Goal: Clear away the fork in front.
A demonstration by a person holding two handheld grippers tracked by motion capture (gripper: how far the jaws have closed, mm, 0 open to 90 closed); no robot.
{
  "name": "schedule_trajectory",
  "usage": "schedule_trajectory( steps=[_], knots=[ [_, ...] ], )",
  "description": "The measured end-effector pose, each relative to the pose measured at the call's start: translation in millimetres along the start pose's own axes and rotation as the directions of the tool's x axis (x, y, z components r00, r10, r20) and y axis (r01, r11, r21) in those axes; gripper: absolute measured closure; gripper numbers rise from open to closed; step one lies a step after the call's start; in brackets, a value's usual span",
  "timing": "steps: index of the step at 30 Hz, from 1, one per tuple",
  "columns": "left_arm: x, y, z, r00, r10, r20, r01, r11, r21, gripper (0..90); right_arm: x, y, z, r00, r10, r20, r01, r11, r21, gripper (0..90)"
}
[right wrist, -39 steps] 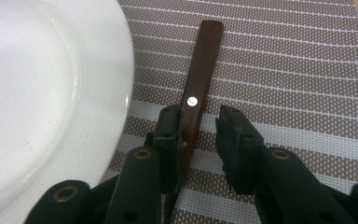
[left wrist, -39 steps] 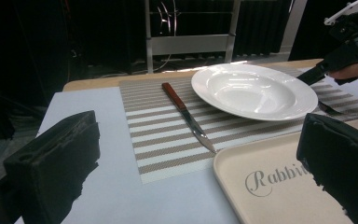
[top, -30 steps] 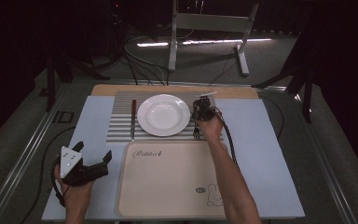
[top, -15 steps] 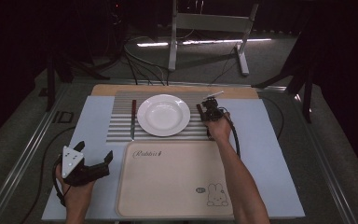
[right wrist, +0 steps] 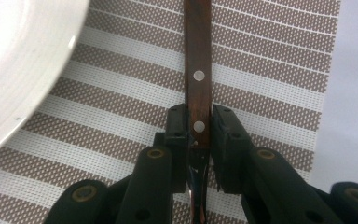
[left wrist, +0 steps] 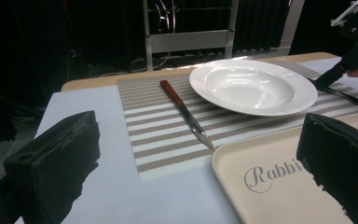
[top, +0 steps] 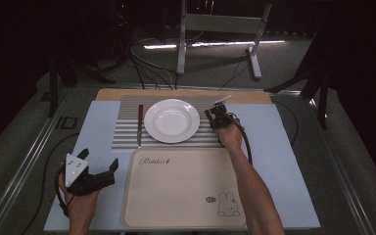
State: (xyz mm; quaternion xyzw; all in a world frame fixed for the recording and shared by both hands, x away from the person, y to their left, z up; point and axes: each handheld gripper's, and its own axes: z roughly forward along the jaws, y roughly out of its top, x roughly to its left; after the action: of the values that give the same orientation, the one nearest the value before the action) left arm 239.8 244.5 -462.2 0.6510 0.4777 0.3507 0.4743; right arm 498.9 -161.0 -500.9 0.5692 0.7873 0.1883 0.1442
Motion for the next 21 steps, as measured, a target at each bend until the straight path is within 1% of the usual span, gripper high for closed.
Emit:
schedule_trajectory(
  steps=[2,3,4,5,7,9,16,21],
  knots=[
    [0.6,-0.2,1.0,1.0,-0.005,-0.002,0.005,1.0,0.002,0.1,-0.6,-2.6,-2.8,0.9998,0.006,-0.019,-0.007,1.0,-0.029,78.1],
    [0.8,-0.1,1.2,1.0,-0.004,-0.002,0.004,1.0,0.001,0.1,-1.7,-3.3,-7.3,0.9991,0.009,-0.041,-0.011,0.999,-0.054,78.1],
    [0.6,0.0,1.0,1.0,-0.004,-0.003,0.004,1.0,0.001,0.1,-2.2,-3.2,-10.0,0.9986,0.007,-0.052,-0.01,0.998,-0.064,78.0],
    [0.4,0.1,0.8,1.0,-0.002,-0.002,0.002,1.0,0.001,0.1,-2.5,-3.3,-13.4,0.9986,0.006,-0.052,-0.01,0.997,-0.079,78.1],
    [-0.4,0.1,0.6,1.0,0.001,-0.002,-0.001,1.0,0.002,0.1,-3.6,-3.3,-20.0,0.9976,0.004,-0.07,-0.012,0.994,-0.108,78.0],
    [-1.0,0.0,1.2,1.0,0.004,0.0,-0.004,1.0,0.004,0.1,-3.4,-4.0,-27.2,0.9971,-0.005,-0.076,-0.005,0.991,-0.133,78.0],
    [-2.7,-0.1,4.4,0.9998,0.019,0.002,-0.019,0.9996,0.021,0.1,-0.4,-10.9,-51.3,0.9937,-0.034,-0.107,0.01,0.977,-0.213,77.9],
    [-4.0,1.6,7.9,0.9999,-0.004,0.015,0.003,0.9996,0.028,0.1,4.2,-19.9,-65.9,0.9893,-0.063,-0.131,0.027,0.965,-0.262,77.9]
  ],
)
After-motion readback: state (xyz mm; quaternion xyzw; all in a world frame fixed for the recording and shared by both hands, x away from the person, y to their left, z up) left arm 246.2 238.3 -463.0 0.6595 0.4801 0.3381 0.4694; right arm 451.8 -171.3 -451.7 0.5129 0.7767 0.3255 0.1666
